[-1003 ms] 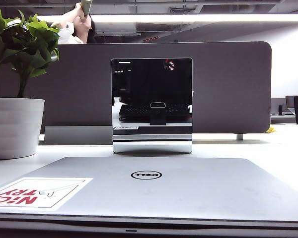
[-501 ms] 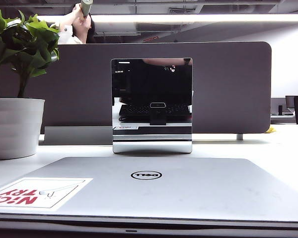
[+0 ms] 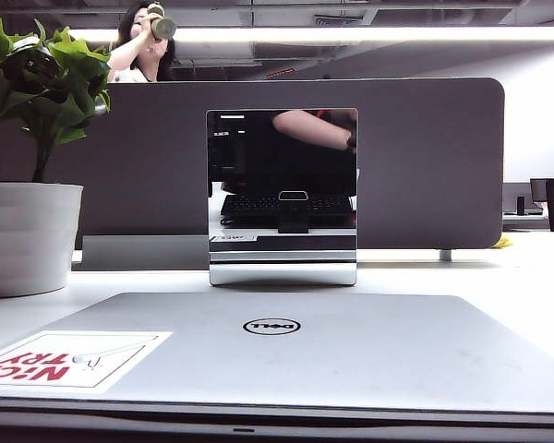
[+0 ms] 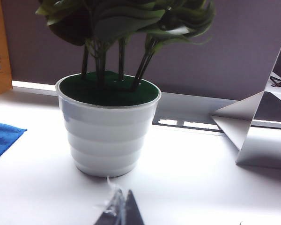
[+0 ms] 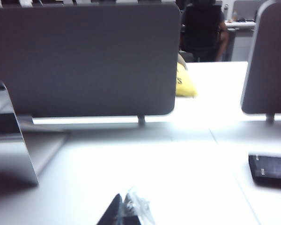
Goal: Close the laptop lid.
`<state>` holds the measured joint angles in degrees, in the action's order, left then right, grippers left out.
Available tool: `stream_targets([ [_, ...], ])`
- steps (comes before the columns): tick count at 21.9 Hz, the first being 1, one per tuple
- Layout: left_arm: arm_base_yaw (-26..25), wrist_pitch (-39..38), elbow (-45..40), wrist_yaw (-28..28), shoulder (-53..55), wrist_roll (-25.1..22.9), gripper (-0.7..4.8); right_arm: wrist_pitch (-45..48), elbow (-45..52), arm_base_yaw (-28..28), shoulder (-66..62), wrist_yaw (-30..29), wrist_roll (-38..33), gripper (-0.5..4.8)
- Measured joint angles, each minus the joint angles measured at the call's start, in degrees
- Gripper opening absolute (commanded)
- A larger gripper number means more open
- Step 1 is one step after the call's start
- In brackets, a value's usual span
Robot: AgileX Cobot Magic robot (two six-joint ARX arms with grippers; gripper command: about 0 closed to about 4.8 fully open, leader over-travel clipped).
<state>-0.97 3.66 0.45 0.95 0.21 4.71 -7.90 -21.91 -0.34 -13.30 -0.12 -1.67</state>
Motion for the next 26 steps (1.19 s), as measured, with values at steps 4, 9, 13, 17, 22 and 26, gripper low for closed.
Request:
stream_targets([
  [4, 0.0, 0.0, 0.0, 0.1, 0.0, 0.0, -0.05, 1.7, 8.6, -0.5, 6.0, -1.2, -1.8, -0.01],
  [9, 0.0, 0.0, 0.0, 0.1, 0.0, 0.0, -0.05, 7.2, 17.5, -0.8, 9.6, -1.4, -4.9, -0.01],
  [13, 0.0, 0.0, 0.0, 0.1, 0.0, 0.0, -0.05, 11.0, 21.4, -0.7, 11.6, -1.3, -6.9, -0.01],
  [17, 0.0, 0.0, 0.0, 0.1, 0.0, 0.0, -0.05, 12.4, 21.4, -0.7, 12.6, -1.4, -7.3, -0.01],
  [22, 0.0, 0.0, 0.0, 0.1, 0.0, 0.0, -0.05, 11.3, 21.4, -0.6, 13.2, -1.1, -7.3, -0.01],
  [26, 0.0, 0.0, 0.0, 0.1, 0.0, 0.0, -0.05, 10.1, 21.4, -0.3, 13.2, -1.2, -7.3, -0.01],
])
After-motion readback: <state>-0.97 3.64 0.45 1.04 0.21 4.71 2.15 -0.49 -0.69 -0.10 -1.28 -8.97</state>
